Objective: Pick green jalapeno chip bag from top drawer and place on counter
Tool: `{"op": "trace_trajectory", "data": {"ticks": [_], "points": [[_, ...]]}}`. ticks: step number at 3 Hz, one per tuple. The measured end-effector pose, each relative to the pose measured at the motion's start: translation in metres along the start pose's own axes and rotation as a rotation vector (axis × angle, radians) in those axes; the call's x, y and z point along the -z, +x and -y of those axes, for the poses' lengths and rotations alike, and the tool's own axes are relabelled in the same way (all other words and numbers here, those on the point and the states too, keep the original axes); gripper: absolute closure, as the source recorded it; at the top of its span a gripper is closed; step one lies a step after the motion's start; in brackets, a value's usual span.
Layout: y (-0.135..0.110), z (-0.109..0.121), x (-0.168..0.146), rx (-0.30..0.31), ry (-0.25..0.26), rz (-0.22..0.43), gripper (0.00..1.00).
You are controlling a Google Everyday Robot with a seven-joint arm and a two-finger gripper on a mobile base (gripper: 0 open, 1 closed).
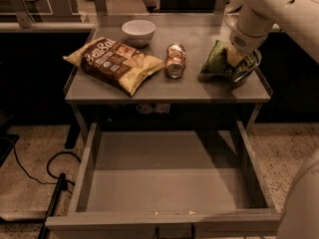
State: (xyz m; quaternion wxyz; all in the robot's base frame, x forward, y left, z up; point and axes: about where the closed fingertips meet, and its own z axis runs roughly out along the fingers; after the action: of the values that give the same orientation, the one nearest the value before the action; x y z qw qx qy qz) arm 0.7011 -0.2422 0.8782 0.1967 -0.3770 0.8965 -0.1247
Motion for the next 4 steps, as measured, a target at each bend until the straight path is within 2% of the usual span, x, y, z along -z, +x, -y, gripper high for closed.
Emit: {"op": "trace_trajectory", "data": {"ticks": [3, 4], "points": [[0.0, -0.0001, -0.0002, 0.0, 0.0, 0.0, 0.1], [0.0, -0.0001, -0.0003, 0.0, 0.0, 0.0, 0.0]]}}
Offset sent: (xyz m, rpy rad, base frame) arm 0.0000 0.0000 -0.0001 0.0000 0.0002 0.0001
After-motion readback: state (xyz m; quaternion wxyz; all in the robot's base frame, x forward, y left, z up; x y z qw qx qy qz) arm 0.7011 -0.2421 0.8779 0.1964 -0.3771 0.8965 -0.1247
